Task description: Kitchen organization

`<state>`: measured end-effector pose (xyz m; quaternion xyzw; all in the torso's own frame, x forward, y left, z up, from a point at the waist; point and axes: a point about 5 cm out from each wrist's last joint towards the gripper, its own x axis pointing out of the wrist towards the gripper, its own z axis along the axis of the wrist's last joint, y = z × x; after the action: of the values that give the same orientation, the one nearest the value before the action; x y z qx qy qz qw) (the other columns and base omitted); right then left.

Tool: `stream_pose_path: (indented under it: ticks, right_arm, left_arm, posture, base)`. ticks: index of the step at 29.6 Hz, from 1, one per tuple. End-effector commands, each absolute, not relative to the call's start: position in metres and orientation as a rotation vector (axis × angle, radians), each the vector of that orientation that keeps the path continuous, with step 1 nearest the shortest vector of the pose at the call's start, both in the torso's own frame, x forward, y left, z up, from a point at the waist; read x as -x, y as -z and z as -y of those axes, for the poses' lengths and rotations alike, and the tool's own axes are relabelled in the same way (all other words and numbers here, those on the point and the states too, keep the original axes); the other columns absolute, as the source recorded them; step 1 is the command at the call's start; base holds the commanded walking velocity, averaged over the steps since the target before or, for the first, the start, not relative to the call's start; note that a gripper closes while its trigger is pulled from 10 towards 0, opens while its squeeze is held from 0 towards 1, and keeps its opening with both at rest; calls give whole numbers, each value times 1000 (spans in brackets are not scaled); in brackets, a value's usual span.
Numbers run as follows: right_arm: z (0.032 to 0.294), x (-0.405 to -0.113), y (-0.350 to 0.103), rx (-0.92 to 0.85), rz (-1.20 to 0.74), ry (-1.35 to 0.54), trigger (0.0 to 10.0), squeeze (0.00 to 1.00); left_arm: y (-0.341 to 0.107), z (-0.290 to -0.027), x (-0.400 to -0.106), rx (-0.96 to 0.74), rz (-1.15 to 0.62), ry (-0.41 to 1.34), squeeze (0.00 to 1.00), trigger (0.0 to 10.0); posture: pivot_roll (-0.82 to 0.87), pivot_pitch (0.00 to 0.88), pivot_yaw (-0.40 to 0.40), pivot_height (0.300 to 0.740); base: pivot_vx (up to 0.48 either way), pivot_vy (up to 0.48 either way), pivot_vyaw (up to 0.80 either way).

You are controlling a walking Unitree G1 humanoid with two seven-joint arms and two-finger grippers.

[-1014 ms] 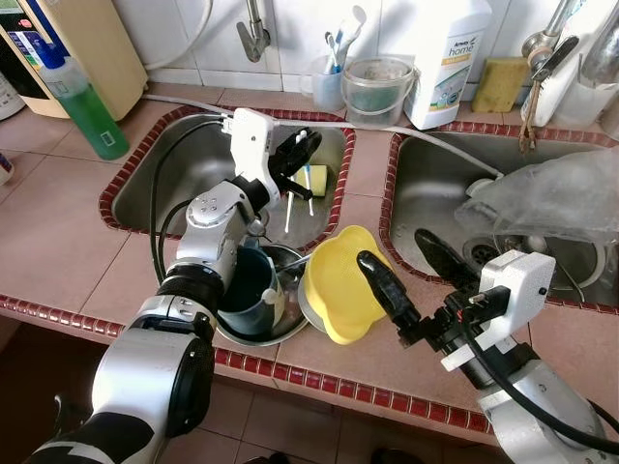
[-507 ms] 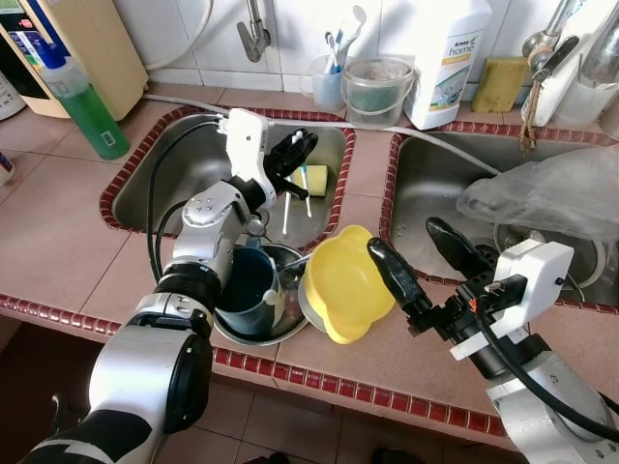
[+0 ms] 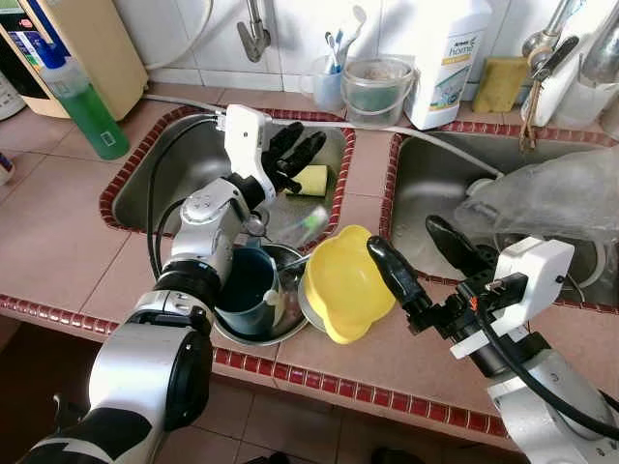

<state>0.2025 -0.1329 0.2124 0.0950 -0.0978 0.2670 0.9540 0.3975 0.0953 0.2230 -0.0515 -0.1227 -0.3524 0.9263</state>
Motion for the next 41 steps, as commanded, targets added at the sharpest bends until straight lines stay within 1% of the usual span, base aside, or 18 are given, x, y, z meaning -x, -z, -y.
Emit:
stream_pose_path:
  ticks: [1, 9, 39, 40, 41]
  right_arm:
    - [132, -201, -214, -192, 202, -562, 10000, 0]
    - [131, -204, -213, -192, 203, -570, 10000, 0]
    - [131, -205, -213, -192, 203, -572, 10000, 0]
    - [128, -243, -215, -215, 274, -555, 10000, 0]
    - [124, -259, -217, -224, 301, -557, 10000, 0]
  left_arm:
    - [-227, -101, -399, 104, 251, 712, 1000, 10000]
    - [-231, -103, -400, 100, 268, 704, 1000, 10000]
    - [-233, -104, -400, 100, 272, 703, 1000, 10000]
    - [-252, -135, -394, 89, 382, 553, 0, 10000]
    - [-260, -148, -389, 83, 428, 491, 0, 10000]
  posture:
    - [-283, 172, 118, 740]
    - [-268, 150, 111, 740]
    - [-266, 149, 110, 740]
    - [-89, 46, 51, 740]
    - [-89, 47, 51, 740]
  base:
    - [0, 0, 0]
    - [0, 0, 0]
    - [0, 0, 0]
    - [0, 0, 0]
    - [0, 0, 0]
